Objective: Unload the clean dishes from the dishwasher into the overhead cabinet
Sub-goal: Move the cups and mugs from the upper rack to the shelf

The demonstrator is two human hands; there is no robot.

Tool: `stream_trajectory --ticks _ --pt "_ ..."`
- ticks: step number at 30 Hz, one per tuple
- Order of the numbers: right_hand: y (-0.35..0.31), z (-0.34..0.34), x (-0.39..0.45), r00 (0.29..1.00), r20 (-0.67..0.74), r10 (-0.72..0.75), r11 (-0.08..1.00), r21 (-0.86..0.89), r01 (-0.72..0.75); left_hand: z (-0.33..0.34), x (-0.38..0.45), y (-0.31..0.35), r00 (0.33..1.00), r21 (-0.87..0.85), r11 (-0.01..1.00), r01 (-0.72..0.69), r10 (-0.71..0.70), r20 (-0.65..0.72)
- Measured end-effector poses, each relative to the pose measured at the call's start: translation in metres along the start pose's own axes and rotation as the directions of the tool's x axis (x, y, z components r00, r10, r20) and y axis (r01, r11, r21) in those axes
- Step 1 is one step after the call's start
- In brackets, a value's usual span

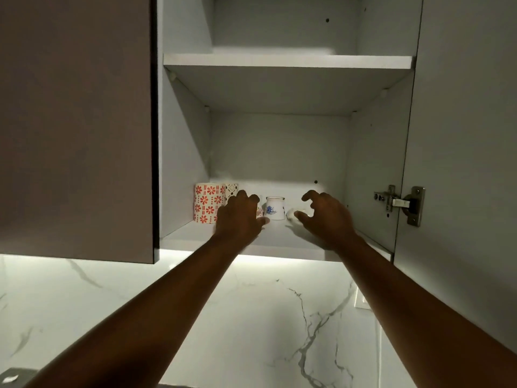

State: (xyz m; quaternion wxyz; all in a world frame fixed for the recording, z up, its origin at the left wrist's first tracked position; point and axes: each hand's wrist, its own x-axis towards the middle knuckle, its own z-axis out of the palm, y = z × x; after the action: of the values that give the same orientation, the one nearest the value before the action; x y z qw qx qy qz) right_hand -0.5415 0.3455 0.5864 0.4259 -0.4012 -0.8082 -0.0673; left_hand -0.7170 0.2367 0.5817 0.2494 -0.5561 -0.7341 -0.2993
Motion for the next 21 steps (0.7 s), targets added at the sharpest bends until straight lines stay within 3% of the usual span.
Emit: stream_trajectory --ticks 2,7,16,21 --pt "0.001 -0.005 -0.008 1.0 0.006 -0.009 1.0 0.014 0.009 -0.007 -0.016 0.0 0.999 0.072 0.997 0.02 -0.023 0.041" --pt "-0.009 -0.025 -0.042 0.998 -0.051 -0.045 0.997 0.066 0.048 -0.022 -0.066 0.0 0.998 0.16 0.987 0.014 -0.004 -0.063" --pt "-0.05 -0.082 -0.144 0.959 -0.227 -0.167 0.985 -0.01 0.169 -0.073 -0.15 -0.001 0.982 0.112 0.986 -0.123 0.137 -0.127" --pt "-0.066 -0.095 -0.235 0.99 -0.139 -0.02 0.998 -0.059 0.012 -0.087 -0.226 -0.001 0.978 0.09 0.977 -0.194 0.2 -0.063"
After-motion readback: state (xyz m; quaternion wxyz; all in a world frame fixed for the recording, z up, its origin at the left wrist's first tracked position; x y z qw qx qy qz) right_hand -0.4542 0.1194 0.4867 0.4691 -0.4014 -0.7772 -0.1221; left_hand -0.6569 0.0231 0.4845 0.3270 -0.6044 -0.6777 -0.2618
